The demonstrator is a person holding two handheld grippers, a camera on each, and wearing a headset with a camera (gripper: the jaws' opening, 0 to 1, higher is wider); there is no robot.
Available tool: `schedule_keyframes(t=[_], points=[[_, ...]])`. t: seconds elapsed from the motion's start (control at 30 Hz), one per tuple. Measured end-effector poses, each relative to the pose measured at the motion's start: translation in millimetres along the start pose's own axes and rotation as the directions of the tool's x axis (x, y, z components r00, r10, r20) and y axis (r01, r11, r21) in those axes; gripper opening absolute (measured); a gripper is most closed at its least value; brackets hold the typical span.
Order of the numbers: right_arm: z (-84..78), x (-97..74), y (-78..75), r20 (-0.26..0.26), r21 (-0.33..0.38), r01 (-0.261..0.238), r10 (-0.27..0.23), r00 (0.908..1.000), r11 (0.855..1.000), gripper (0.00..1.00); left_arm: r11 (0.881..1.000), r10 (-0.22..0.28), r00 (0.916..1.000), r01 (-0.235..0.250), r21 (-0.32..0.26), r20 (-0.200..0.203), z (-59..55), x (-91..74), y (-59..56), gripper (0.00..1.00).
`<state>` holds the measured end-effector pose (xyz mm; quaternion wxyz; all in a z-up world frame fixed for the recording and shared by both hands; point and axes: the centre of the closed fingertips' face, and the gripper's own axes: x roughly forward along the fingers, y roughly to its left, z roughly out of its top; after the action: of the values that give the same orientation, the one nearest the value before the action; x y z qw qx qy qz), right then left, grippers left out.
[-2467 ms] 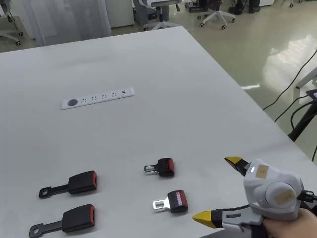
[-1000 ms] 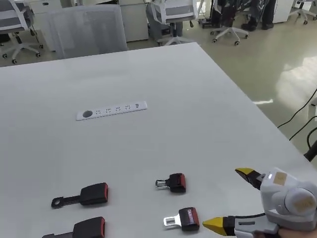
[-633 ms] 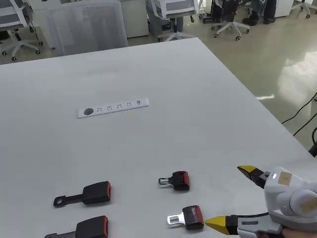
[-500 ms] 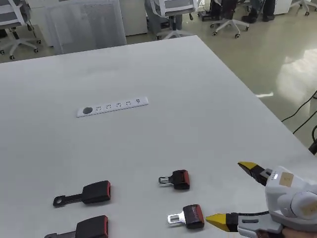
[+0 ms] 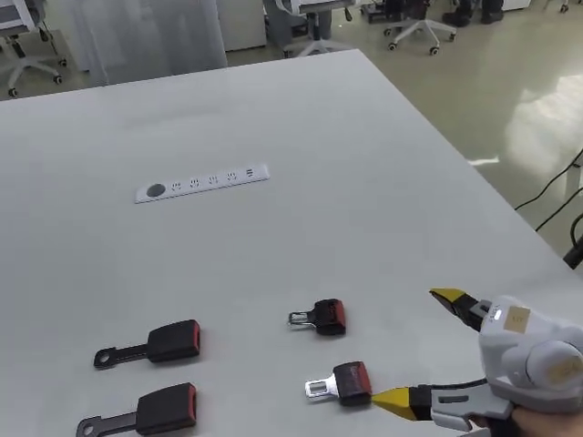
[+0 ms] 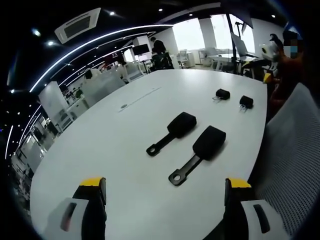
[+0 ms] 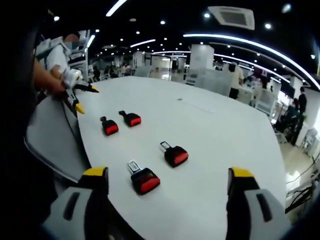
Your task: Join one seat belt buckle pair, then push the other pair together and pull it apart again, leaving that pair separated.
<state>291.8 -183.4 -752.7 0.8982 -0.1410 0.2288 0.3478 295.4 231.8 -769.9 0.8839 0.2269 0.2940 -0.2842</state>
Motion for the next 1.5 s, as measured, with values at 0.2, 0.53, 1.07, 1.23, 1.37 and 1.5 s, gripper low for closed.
schedule_keyframes(t=[0.2,0.53,1.07,1.23,1.37,1.5], points=[[1.2,-2.1,2.2,-0.001,-0.028,-0.002,0.002,1.0000,1.000,1.00,0.999,-0.012,0.9997,0.012,0.043,-0.020,-2.3,0.5,-6.6,1.00],[3.7,-5.3,-0.6,-0.008,-0.021,0.010,-0.010,0.9999,1.000,1.00,0.999,-0.001,1.0000,0.002,0.046,-0.005,0.3,1.6,-4.8,1.00],[2.9,-6.2,-3.1,-0.001,-0.019,0.021,-0.021,0.9998,1.000,0.97,0.996,-0.007,0.9998,0.008,0.087,-0.019,-1.5,1.1,-6.7,1.00],[6.0,-6.1,-4.5,-0.010,-0.052,0.024,-0.024,0.9997,0.998,0.95,0.991,-0.039,0.9980,0.045,0.123,-0.051,-6.7,3.3,-14.4,1.00],[3.0,-5.5,-5.0,-0.029,-0.051,0.015,-0.017,0.9994,0.999,0.92,0.993,-0.034,0.9979,0.040,0.114,-0.054,-6.6,1.8,-13.4,1.00],[1.1,-5.5,-5.0,-0.046,-0.059,0.012,-0.015,0.9988,0.998,0.91,0.994,-0.018,0.9983,0.024,0.111,-0.055,-8.4,0.4,-7.8,1.00]])
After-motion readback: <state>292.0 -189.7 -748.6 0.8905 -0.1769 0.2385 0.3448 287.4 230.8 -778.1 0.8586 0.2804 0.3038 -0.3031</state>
